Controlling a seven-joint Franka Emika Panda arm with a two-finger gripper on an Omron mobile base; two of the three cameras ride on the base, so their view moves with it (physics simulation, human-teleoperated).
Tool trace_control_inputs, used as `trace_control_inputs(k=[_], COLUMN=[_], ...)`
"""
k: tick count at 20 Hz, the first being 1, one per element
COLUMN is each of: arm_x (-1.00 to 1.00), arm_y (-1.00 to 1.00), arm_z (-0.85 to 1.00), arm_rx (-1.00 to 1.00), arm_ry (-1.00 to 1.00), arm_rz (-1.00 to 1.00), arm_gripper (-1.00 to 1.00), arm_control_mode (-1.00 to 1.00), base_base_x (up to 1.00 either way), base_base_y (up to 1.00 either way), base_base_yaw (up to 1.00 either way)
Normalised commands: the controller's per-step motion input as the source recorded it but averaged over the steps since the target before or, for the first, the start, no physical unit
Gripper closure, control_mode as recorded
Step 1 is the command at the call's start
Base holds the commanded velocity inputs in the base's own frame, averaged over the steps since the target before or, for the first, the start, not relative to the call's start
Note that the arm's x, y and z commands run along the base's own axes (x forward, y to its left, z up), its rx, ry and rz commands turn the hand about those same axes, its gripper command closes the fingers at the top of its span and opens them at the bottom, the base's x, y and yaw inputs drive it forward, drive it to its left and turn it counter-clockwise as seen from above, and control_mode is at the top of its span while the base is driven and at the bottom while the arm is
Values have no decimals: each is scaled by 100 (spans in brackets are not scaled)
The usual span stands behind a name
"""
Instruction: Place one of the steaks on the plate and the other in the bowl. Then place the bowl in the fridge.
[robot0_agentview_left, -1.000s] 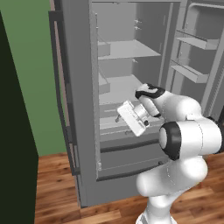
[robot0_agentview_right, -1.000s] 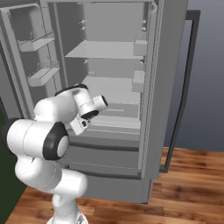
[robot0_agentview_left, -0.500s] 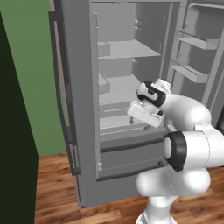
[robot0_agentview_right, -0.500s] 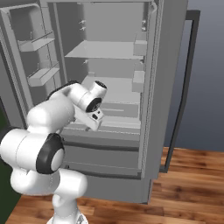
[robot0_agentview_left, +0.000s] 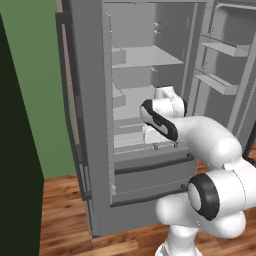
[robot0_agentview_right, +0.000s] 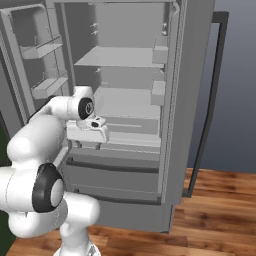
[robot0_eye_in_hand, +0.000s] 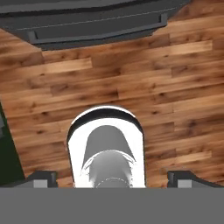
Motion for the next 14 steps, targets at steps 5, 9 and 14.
trace_control_inputs(k=[5,9,14], arm_x=[-89,-71,-17], arm_y=[-30,-11,0], arm_z=[20,0,0], arm_rx=[-15,-3,8], arm_ry=[-1,-15,-20], arm_rz=[1,-1,-4], arm_gripper=[-100,-100,-100], arm_control_mode=[-100,-100,-100], base_base_x=[0,0,0], base_base_y=[0,0,0], base_base_yaw=[0,0,0])
